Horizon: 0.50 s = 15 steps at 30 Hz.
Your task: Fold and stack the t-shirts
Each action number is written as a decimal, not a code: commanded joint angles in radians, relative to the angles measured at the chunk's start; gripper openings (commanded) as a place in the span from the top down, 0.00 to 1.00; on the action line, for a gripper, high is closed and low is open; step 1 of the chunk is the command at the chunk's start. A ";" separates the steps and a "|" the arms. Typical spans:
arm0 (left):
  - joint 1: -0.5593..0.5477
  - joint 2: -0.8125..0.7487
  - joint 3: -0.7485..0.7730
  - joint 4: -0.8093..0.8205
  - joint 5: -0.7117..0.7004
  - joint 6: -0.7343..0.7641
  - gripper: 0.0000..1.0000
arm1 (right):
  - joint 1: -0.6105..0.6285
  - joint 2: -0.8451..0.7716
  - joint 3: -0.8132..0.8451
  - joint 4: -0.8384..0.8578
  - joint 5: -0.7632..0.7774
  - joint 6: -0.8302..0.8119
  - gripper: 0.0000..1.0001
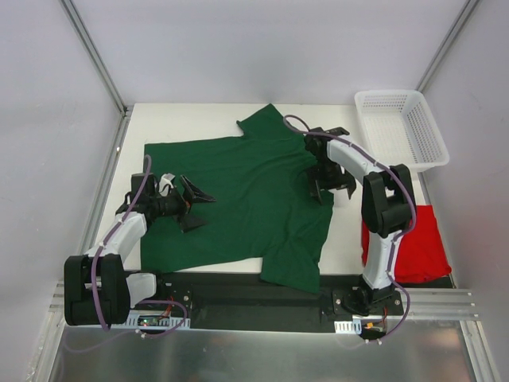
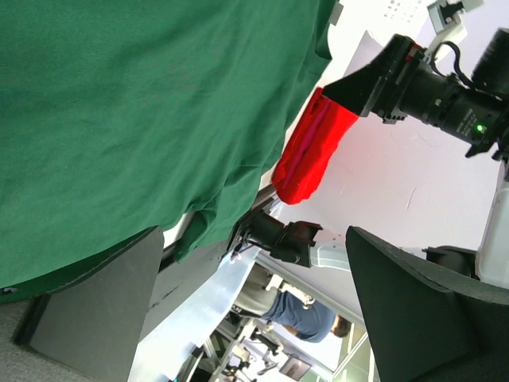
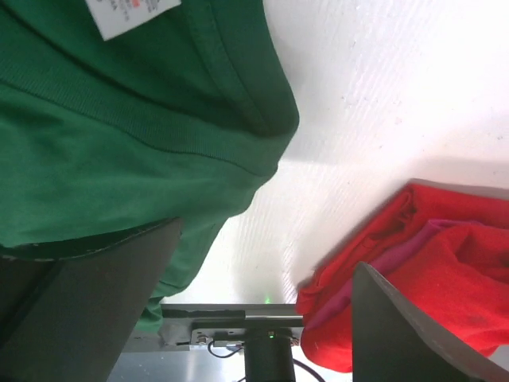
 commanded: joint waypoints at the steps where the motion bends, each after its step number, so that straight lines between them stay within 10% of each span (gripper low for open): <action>1: -0.006 0.026 0.024 0.017 0.009 0.035 0.01 | -0.004 -0.148 0.006 0.001 0.004 0.001 0.04; 15: 0.043 0.603 0.423 -0.151 -0.145 0.164 0.01 | 0.071 0.056 0.209 0.109 -0.632 -0.093 0.04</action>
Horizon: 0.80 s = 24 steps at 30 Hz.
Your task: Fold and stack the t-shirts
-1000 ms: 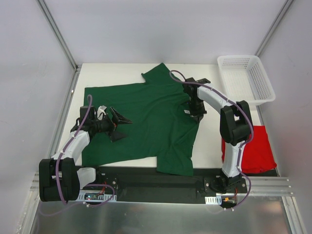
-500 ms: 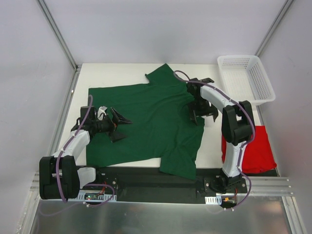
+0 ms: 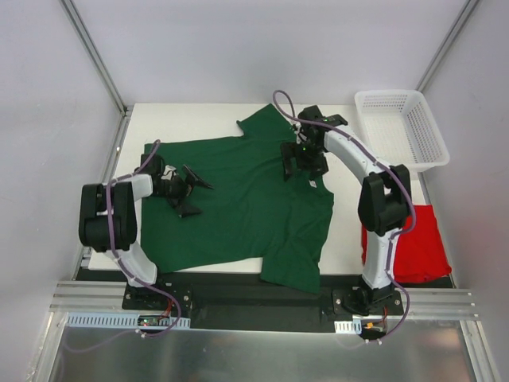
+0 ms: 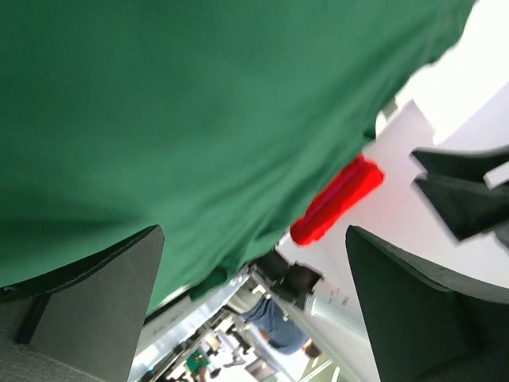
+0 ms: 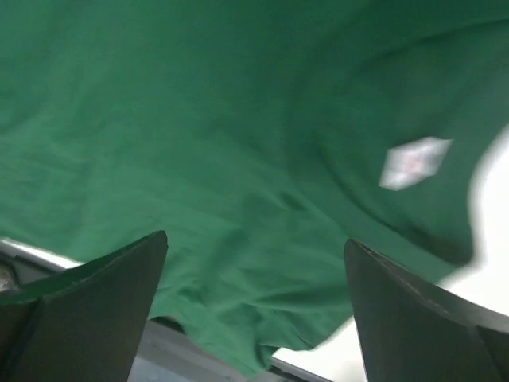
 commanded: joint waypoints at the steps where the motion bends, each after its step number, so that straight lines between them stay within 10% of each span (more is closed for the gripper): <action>1: 0.017 0.138 0.160 -0.091 -0.054 0.063 0.01 | 0.065 0.042 0.003 -0.075 -0.196 -0.028 0.04; 10: 0.035 0.408 0.436 -0.182 -0.113 0.090 0.01 | 0.156 -0.160 -0.315 -0.096 -0.242 0.013 0.04; 24: 0.095 0.564 0.829 -0.286 -0.088 0.050 0.01 | 0.187 -0.291 -0.300 -0.157 0.015 0.042 0.04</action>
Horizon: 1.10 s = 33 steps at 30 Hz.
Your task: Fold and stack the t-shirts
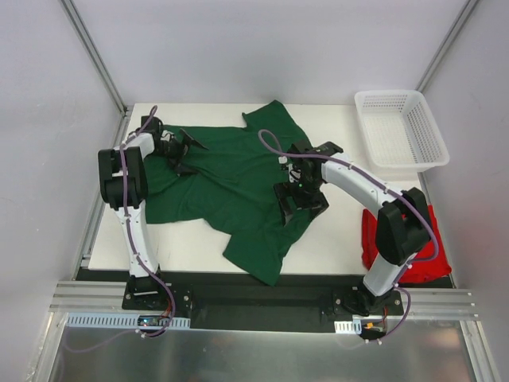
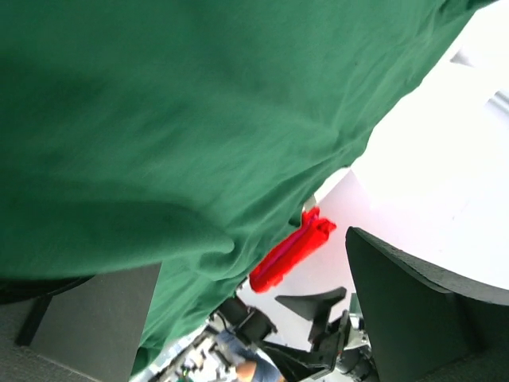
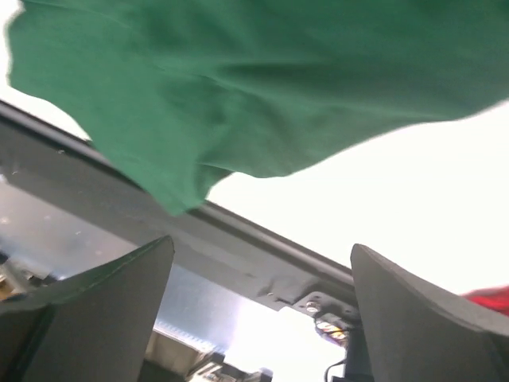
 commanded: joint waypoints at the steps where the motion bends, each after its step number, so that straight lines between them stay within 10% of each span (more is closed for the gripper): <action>1: 0.055 -0.043 0.008 -0.055 -0.108 0.037 0.01 | -0.014 -0.018 0.074 -0.039 0.153 0.023 0.04; 13: 0.130 -0.300 -0.416 -0.107 -0.121 0.213 0.01 | -0.177 0.347 0.744 -0.192 0.163 0.001 0.04; 22: 0.130 -0.412 -0.333 -0.167 -0.082 0.213 0.01 | -0.175 0.334 0.467 0.102 0.058 0.031 0.04; 33: 0.119 -0.609 -0.314 -0.172 0.027 0.187 0.01 | -0.111 0.471 0.528 0.231 -0.101 -0.009 0.04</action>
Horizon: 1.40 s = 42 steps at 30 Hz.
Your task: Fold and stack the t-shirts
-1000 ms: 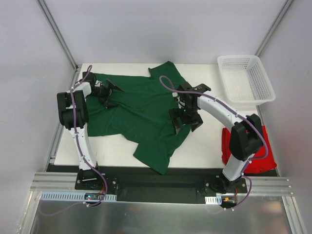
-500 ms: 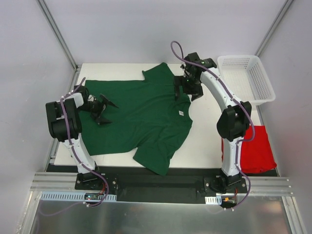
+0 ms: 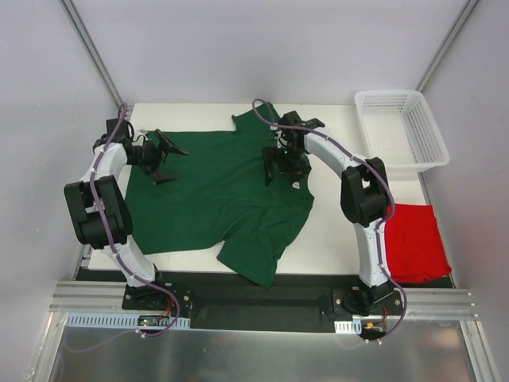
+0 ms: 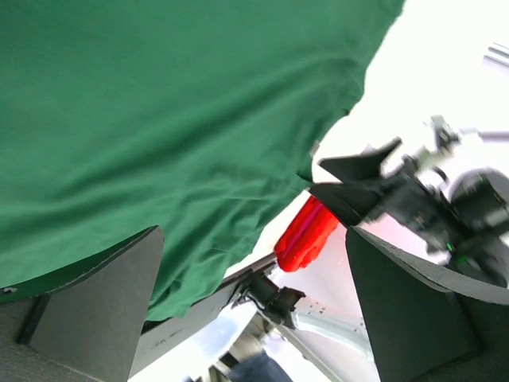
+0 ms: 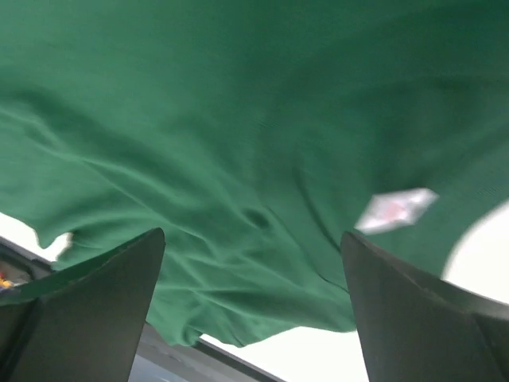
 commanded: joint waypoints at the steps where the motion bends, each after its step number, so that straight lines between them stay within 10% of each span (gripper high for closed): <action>1: -0.009 -0.173 -0.042 -0.024 0.062 -0.002 0.01 | 0.011 0.031 0.070 0.084 -0.136 -0.001 0.04; 31: -0.011 -0.683 -0.615 0.039 0.073 -0.043 0.01 | -0.273 0.363 0.470 -0.088 -0.276 0.191 0.04; 42: -0.011 -0.660 -0.606 0.085 0.070 -0.063 0.01 | -0.213 -0.051 0.178 0.127 -0.480 0.273 0.04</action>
